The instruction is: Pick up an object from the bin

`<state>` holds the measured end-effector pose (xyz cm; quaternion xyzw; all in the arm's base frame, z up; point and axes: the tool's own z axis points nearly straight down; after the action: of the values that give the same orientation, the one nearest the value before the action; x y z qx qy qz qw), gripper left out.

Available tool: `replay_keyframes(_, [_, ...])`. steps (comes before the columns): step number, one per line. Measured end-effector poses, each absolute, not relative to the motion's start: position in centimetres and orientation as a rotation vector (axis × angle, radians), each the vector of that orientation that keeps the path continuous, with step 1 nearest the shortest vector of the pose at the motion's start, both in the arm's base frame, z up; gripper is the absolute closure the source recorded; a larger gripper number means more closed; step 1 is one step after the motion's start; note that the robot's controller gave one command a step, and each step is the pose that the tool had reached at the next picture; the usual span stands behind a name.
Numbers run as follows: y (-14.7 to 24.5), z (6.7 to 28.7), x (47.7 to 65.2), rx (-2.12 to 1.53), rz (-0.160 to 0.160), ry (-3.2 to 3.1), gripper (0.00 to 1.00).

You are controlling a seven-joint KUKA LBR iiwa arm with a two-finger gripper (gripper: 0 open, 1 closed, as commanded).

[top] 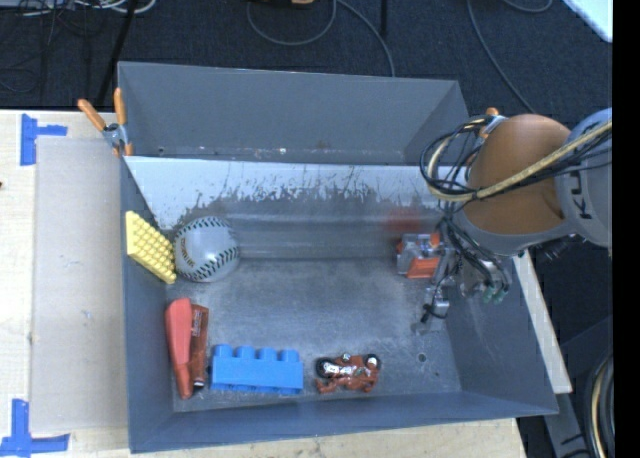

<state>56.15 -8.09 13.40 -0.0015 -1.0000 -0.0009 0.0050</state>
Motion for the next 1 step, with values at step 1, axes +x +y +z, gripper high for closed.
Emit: replay_keyframes(1, [-8.07, 13.85, 56.32, -0.001, -0.001, -3.139, 0.0])
